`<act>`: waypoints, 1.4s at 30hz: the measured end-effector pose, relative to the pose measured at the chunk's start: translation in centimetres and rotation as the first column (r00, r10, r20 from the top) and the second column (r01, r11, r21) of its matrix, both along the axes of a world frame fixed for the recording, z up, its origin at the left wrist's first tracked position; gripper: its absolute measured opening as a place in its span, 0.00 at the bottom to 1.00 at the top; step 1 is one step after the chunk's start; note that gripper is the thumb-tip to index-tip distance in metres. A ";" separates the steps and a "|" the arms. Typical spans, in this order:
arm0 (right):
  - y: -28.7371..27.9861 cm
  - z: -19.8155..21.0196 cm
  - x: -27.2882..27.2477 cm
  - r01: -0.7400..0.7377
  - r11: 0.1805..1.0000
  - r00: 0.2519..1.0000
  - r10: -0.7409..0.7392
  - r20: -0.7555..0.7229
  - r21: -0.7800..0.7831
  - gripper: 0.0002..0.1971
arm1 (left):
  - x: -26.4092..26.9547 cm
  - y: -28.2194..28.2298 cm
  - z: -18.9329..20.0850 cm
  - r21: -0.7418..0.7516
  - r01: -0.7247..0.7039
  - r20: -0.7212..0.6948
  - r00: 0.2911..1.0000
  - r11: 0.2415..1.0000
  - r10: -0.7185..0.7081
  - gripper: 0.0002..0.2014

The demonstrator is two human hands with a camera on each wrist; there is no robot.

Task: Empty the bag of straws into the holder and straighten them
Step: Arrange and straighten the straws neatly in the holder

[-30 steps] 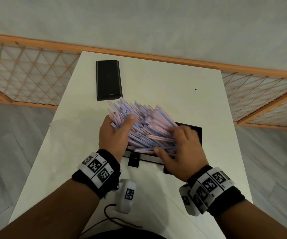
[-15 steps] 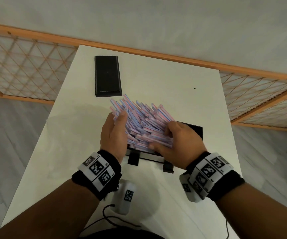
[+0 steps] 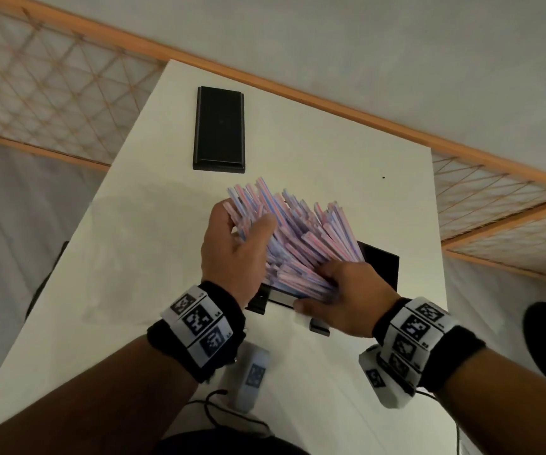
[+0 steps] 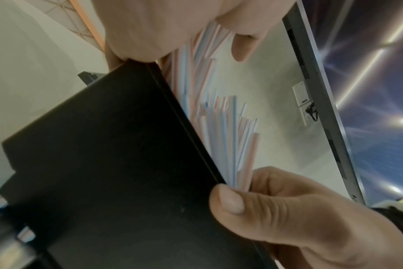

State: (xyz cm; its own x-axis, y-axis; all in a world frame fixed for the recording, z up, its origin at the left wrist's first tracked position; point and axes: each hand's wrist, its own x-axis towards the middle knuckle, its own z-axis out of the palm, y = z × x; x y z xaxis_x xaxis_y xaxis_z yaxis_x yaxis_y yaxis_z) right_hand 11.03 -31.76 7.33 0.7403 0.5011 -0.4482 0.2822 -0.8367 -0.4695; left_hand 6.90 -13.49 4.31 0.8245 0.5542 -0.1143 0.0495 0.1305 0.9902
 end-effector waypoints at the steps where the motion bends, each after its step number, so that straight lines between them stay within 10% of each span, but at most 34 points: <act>1: 0.1 0.0 0.1 0.010 0.999 1.000 -0.009 -0.022 0.037 0.17 | 0.0 0.0 0.0 0.002 0.007 -0.008 1.000 1.000 -0.007 0.08; 16: 2.3 -0.7 1.3 -0.232 0.928 0.971 0.202 -0.128 -0.291 0.21 | 0.7 -0.5 1.0 -0.027 -0.048 -0.094 0.995 0.998 0.045 0.30; 26: 3.4 -0.3 2.6 -0.187 0.972 0.922 0.122 -0.368 -0.145 0.38 | 0.9 -0.6 1.2 -0.062 -0.073 -0.122 0.990 0.995 0.065 0.23; 34: 3.6 0.6 1.9 -0.087 0.996 0.972 0.080 -0.221 -0.022 0.20 | 0.8 -0.2 0.9 0.049 -0.041 -0.104 0.994 0.998 0.046 0.17; 38: 2.8 0.3 0.9 -0.155 0.980 0.988 0.153 -0.028 -0.126 0.36 | 0.2 -0.4 0.8 0.145 0.010 -0.131 0.991 0.989 0.009 0.17; 42: 0.8 0.6 -0.3 -0.066 0.996 0.962 0.049 0.267 0.053 0.28 | 0.7 -0.1 0.8 -0.017 -0.071 -0.142 0.987 0.997 0.068 0.29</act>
